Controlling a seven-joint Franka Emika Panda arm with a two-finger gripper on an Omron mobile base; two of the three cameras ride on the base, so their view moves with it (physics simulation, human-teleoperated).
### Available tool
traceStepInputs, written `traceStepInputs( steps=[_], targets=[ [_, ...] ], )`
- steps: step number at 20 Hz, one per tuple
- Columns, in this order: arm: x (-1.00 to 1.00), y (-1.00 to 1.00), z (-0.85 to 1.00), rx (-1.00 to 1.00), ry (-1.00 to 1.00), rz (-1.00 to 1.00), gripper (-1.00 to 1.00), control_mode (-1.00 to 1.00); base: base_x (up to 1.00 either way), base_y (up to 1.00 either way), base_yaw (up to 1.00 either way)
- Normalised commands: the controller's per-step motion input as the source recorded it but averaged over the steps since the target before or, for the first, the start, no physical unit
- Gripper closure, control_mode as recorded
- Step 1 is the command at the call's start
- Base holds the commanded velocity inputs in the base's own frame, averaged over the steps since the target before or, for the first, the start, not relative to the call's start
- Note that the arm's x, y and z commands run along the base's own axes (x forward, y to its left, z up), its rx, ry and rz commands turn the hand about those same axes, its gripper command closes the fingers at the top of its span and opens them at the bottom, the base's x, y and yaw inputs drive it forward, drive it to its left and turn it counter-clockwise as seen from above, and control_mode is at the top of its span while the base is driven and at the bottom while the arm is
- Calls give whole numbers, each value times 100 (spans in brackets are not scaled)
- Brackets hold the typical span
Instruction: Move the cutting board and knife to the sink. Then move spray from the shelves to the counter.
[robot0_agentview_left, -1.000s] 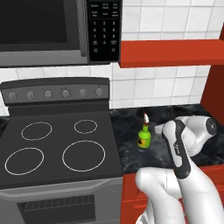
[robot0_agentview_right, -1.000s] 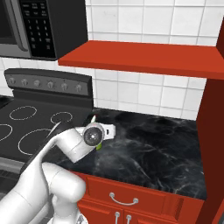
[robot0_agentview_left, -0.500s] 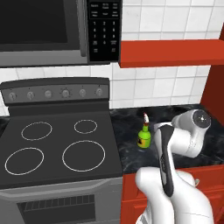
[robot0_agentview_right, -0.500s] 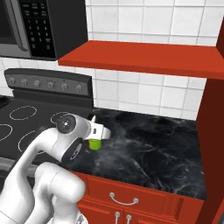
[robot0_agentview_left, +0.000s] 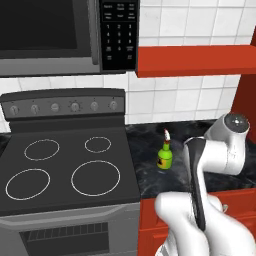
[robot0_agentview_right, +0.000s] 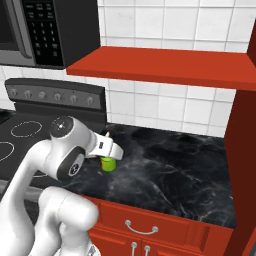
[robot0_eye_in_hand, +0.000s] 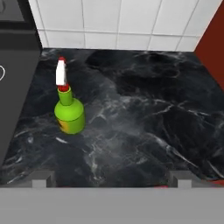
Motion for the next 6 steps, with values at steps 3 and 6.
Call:
traceStepInputs(
  steps=[3, 6],
  targets=[
    [-59, 0, 2, -4, 0, 0, -100, -100, 0, 0, 0],
    [-60, 0, 0, -1, 0, 2, -100, -100, 0, 0, 0]
  ],
)
